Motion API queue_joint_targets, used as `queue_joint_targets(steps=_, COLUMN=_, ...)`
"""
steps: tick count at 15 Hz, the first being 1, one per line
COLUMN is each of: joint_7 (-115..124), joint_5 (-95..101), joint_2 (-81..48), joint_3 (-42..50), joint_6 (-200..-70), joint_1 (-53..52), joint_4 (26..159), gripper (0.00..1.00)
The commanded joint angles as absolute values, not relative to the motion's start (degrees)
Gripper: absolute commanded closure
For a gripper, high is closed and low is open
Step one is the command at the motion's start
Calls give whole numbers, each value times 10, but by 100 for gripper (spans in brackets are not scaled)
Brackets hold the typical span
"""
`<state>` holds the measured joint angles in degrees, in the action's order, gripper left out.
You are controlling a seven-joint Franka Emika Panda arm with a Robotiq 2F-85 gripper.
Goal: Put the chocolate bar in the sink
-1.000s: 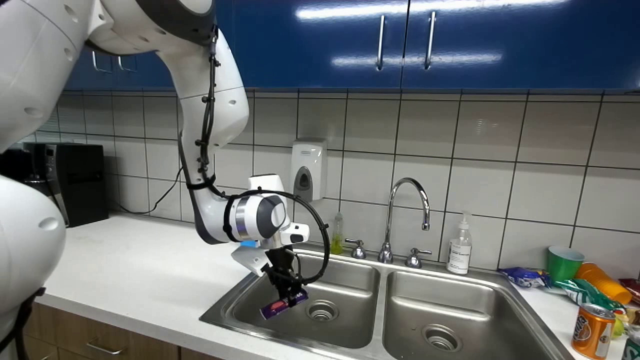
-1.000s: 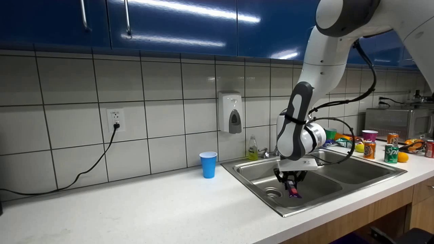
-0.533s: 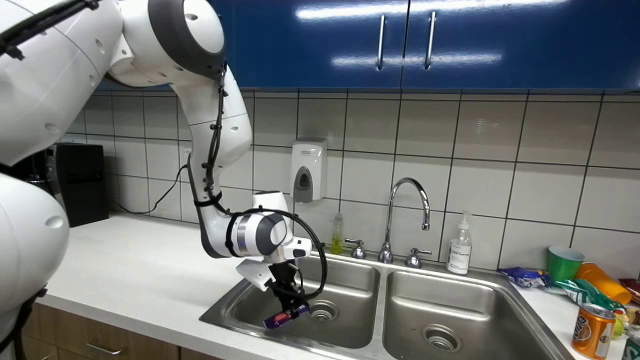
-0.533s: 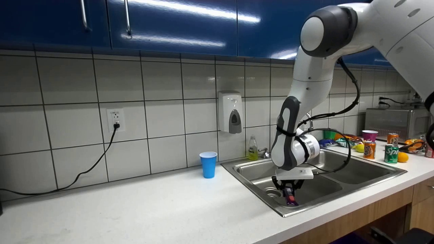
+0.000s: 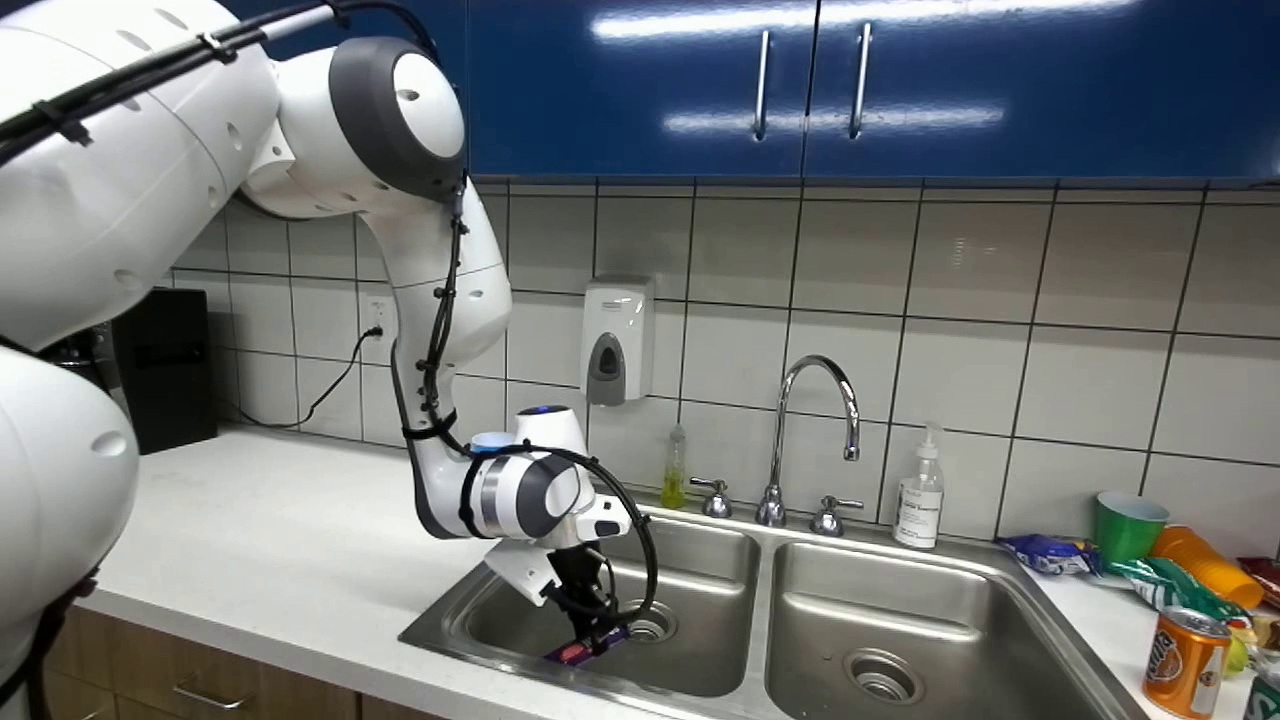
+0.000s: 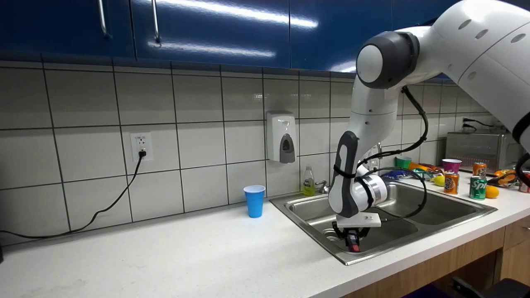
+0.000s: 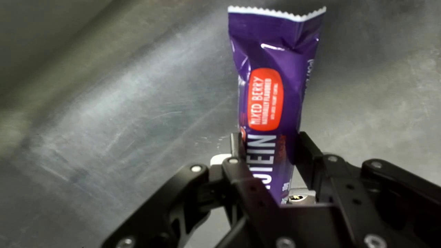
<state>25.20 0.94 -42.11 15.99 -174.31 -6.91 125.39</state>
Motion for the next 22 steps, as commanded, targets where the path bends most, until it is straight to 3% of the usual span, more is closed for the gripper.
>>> queue_joint_targets(steps=1, joint_7=224, joint_5=-16, joint_2=-452, joint_3=170, joint_6=-1758, joint_1=-78, joint_4=1231, gripper=84)
queue_joint_targets(steps=14, joint_7=212, joint_5=-47, joint_2=-508, joint_3=172, joint_6=-1765, joint_1=-77, joint_4=1195, gripper=84)
queue_joint_targets(steps=15, joint_7=210, joint_5=-47, joint_2=-509, joint_3=172, joint_6=-1765, joint_1=-76, joint_4=1194, gripper=59)
queue_joint_targets(steps=16, joint_7=212, joint_5=-49, joint_2=-510, joint_3=173, joint_6=-1764, joint_1=-78, joint_4=1194, gripper=69)
queue_joint_targets(steps=17, joint_7=213, joint_5=-49, joint_2=-510, joint_3=173, joint_6=-1764, joint_1=-78, joint_4=1194, gripper=34)
queue_joint_targets(steps=19, joint_7=214, joint_5=-51, joint_2=-510, joint_3=175, joint_6=-1765, joint_1=-79, joint_4=1194, gripper=32)
queue_joint_targets(steps=22, joint_7=216, joint_5=-52, joint_2=-495, joint_3=182, joint_6=-1763, joint_1=-88, joint_4=1206, gripper=11)
